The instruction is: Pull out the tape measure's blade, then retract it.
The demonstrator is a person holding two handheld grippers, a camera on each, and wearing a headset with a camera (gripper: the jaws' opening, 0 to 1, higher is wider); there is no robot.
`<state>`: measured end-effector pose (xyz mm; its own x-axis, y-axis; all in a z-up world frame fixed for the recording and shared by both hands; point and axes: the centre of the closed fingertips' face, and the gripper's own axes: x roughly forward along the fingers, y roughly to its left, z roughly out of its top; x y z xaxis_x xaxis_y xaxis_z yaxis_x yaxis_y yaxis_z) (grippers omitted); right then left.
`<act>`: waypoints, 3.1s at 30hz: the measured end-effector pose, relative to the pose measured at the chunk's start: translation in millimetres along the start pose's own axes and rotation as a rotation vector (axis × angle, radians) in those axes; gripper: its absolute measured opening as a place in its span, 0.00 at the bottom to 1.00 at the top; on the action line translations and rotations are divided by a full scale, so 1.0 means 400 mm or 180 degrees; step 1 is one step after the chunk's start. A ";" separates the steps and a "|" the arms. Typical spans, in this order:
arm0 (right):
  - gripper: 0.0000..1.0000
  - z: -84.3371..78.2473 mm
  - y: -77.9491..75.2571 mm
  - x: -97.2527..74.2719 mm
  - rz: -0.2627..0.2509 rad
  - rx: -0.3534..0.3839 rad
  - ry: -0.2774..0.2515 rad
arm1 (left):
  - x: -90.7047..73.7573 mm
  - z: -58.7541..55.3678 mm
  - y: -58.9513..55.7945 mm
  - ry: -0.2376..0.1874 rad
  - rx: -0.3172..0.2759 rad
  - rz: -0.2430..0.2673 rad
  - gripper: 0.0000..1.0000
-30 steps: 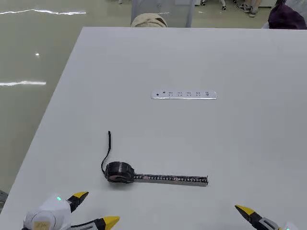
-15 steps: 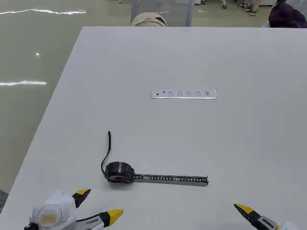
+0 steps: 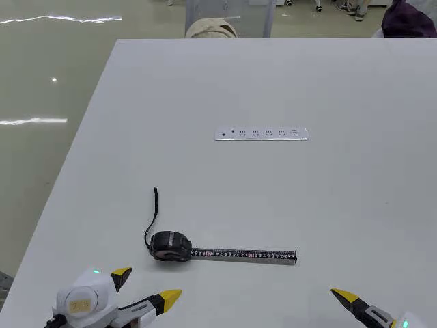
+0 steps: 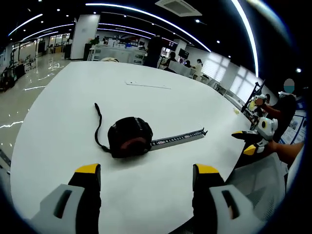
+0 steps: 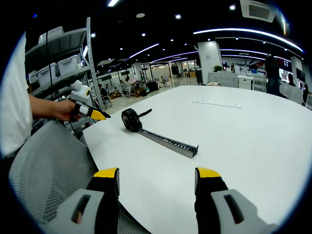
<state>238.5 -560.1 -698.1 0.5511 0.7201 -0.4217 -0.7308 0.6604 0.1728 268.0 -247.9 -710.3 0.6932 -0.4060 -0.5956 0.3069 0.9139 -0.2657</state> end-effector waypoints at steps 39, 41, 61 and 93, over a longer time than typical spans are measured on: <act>0.62 -0.001 -0.019 0.014 0.0008 0.0018 -0.0002 | 0.099 -0.005 0.017 -0.0041 -0.0250 0.0397 0.80; 0.62 -0.003 -0.022 0.013 0.0001 0.0025 -0.0002 | 0.104 -0.002 0.023 -0.0050 -0.0270 0.0417 0.80; 0.62 -0.002 -0.033 0.024 0.0003 0.0041 0.0004 | 0.155 0.020 0.019 -0.0125 -0.0474 0.0457 0.82; 0.61 -0.019 -0.038 0.023 0.0007 0.0100 0.0010 | 0.197 0.037 0.043 -0.0129 -0.0603 0.0525 0.81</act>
<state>251.6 -565.3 -711.2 0.5483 0.7208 -0.4240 -0.7188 0.6653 0.2015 337.4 -264.3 -750.6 0.7504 -0.2474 -0.6129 0.0625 0.9497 -0.3069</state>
